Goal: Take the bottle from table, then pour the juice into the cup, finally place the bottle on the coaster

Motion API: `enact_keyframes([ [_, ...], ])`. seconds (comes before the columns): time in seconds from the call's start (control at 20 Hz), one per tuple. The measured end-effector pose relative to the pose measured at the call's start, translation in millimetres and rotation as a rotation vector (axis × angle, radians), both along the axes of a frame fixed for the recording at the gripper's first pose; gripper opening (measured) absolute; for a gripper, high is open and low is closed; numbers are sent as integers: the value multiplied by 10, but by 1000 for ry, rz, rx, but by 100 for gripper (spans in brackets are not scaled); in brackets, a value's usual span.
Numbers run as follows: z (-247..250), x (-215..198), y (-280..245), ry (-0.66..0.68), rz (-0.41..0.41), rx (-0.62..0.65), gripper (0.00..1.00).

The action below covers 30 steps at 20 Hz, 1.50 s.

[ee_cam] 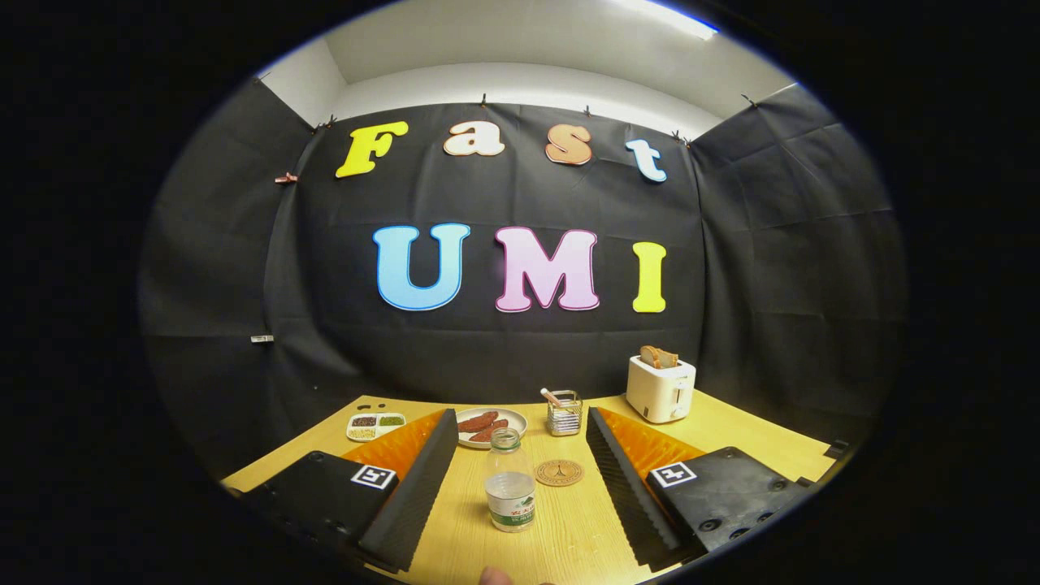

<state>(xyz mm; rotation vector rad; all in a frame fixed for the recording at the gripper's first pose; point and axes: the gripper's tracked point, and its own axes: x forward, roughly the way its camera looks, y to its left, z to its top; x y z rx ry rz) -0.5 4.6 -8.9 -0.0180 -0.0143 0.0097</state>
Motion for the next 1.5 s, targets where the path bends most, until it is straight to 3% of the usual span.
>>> enact_keyframes([
  [0.45,-442,139,9,16,-22,9,97],
  [1.1,-1455,562,122,90,-39,23,97],
  [1.5,-1738,886,102,92,-57,12,97],
])
